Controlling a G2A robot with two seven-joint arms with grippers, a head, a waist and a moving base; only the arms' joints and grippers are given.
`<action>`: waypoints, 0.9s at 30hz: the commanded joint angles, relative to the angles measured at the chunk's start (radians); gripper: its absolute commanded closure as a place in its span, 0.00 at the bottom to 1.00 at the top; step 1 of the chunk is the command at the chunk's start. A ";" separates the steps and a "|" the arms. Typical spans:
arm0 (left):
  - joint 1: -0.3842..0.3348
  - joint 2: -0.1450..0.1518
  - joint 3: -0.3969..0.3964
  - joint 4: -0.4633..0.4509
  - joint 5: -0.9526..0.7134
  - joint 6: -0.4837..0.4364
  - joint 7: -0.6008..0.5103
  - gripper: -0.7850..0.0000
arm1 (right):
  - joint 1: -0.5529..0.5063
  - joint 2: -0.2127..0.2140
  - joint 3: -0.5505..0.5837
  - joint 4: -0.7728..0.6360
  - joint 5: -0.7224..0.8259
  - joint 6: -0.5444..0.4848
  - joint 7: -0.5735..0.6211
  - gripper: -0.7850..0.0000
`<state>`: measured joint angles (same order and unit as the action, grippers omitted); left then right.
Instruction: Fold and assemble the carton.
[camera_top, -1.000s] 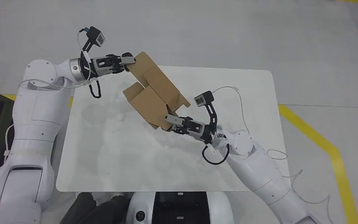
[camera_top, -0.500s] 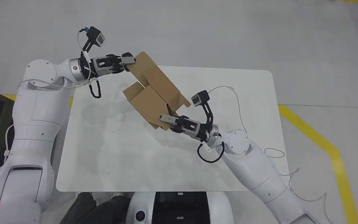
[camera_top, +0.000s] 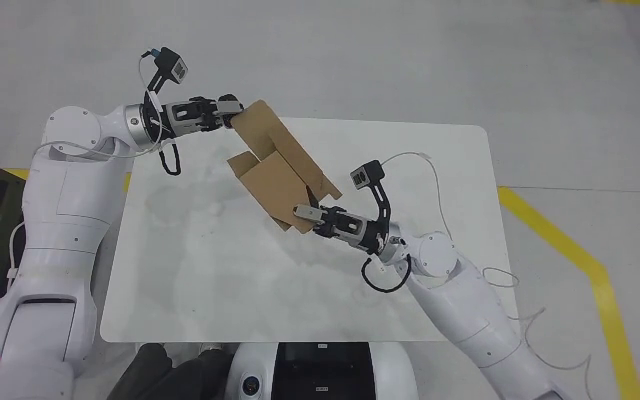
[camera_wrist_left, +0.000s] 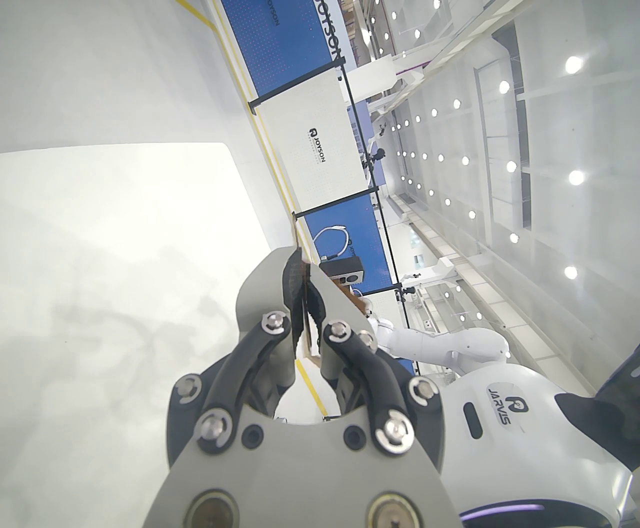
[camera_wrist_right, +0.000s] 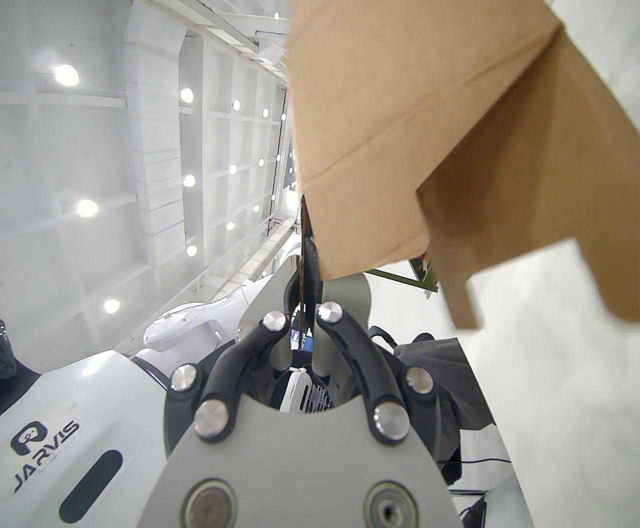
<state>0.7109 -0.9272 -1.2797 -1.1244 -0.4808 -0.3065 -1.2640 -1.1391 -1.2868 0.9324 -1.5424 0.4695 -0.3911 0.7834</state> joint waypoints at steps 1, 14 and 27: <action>0.006 0.001 -0.004 -0.011 0.021 -0.001 0.033 0.00 | -0.007 0.006 0.024 -0.009 -0.001 0.006 0.016 1.00; 0.105 0.052 -0.142 -0.186 0.128 0.014 -0.038 0.00 | 0.028 0.053 0.132 -0.001 -0.074 0.177 0.338 1.00; 0.208 0.083 -0.109 -0.421 0.059 0.012 -0.262 0.00 | 0.134 0.061 0.109 0.122 -0.016 0.227 0.584 1.00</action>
<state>0.9116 -0.8468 -1.3941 -1.5320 -0.4020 -0.3001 -1.5206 -1.0115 -1.2256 1.0448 -1.4264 0.4510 -0.1640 1.3578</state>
